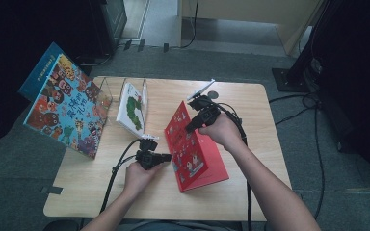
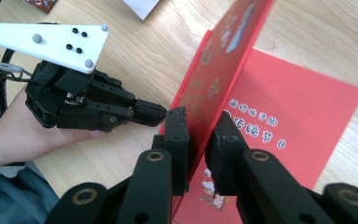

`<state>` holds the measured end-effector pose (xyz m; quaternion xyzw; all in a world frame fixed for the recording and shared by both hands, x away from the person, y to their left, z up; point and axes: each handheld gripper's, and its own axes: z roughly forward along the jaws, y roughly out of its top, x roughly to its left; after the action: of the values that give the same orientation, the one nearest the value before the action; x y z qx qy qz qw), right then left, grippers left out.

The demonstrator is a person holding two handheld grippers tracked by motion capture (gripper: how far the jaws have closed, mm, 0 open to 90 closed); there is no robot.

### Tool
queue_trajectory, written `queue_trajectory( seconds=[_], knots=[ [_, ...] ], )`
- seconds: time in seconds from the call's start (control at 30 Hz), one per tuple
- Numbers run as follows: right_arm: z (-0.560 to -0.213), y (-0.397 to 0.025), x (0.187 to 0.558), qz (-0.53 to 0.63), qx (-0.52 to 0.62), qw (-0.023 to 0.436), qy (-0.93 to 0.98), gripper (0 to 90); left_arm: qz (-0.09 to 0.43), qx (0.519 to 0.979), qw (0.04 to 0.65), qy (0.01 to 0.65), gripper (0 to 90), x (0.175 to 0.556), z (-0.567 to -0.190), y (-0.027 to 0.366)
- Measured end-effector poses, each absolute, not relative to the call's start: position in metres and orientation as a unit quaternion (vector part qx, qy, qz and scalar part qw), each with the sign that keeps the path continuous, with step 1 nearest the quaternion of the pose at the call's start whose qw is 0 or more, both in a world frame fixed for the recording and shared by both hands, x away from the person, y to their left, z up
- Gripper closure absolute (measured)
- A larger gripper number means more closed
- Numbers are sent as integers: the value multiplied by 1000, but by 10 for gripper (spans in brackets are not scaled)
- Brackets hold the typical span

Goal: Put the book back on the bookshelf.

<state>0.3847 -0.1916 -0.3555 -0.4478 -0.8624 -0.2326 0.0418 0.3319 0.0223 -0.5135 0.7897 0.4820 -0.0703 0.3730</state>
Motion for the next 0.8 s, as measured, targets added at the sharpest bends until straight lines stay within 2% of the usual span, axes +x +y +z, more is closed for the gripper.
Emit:
queue_trajectory(
  seconds=[0.13,0.33,0.47,0.6,0.8],
  knots=[
    [-352,-189,391,-220,-445,52,-867,837,-70,788,376,483,817,333,-512,24],
    [-351,-185,392,-216,-448,54,-866,852,-69,778,391,487,791,337,-506,35],
    [-356,-174,391,-209,-442,40,-872,839,-74,770,401,491,721,339,-503,42],
    [-358,-171,394,-206,-442,51,-872,864,-85,769,404,487,652,339,-502,43],
    [-352,-175,395,-204,-431,67,-876,885,-74,780,401,474,552,339,-499,42]
  ],
)
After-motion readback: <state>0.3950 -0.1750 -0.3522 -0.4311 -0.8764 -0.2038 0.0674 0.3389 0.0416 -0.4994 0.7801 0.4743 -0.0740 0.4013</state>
